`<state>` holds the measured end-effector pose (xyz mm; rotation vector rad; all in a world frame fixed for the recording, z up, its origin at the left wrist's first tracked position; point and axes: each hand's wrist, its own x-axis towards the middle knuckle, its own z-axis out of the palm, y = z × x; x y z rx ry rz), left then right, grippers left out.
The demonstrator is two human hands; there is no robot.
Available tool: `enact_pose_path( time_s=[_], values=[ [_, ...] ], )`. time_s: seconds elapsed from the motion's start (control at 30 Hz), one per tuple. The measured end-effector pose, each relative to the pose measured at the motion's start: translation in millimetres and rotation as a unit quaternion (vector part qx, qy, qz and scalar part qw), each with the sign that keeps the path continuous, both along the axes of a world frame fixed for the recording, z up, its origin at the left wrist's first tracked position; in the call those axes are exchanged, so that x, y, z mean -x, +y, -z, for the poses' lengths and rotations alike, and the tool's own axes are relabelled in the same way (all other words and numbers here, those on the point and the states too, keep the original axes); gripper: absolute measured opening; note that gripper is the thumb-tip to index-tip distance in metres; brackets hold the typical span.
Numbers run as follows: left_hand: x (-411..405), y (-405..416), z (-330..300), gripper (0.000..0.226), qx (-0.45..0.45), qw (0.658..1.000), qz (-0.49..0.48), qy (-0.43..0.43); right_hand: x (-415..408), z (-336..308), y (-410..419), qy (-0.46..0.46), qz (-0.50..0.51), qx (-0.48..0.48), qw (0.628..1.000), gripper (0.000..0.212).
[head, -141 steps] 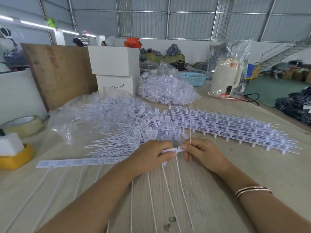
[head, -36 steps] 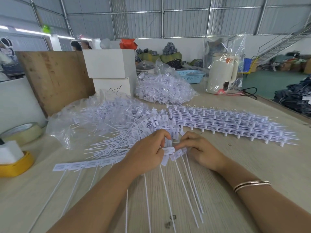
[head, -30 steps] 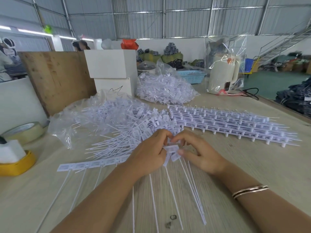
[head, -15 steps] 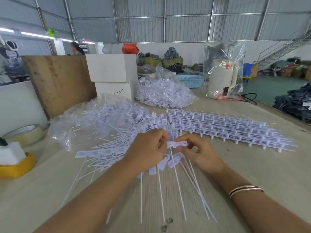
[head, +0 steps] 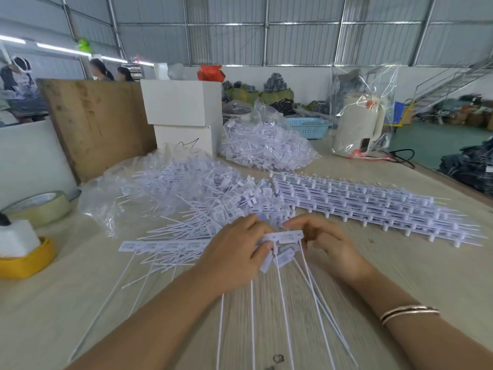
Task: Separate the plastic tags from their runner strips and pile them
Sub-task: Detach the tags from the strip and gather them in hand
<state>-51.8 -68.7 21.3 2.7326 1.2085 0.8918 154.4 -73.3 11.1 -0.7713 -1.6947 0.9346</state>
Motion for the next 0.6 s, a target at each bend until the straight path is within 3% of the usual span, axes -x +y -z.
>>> enact_pose_path(
  time_s=[0.07,0.2,0.37,0.6],
  values=[
    [0.9,0.9,1.1,0.024,0.018,1.000,-0.007,-0.010,-1.9,0.6,1.6,-0.035,0.015,-0.012,0.999,0.040],
    [3.9,3.1,0.3,0.023,0.001,1.000,-0.011,-0.018,0.4,4.9,6.5,-0.214,0.079,-0.129,0.965,0.034],
    [4.3,4.2,2.5,0.020,-0.005,1.000,0.019,-0.005,-0.8,4.0,5.9,-0.245,0.113,-0.188,0.944,0.018],
    [6.3,7.9,2.9,0.014,0.042,0.998,0.023,-0.032,1.6,1.9,3.2,-0.260,0.119,-0.167,0.944,0.007]
  ],
)
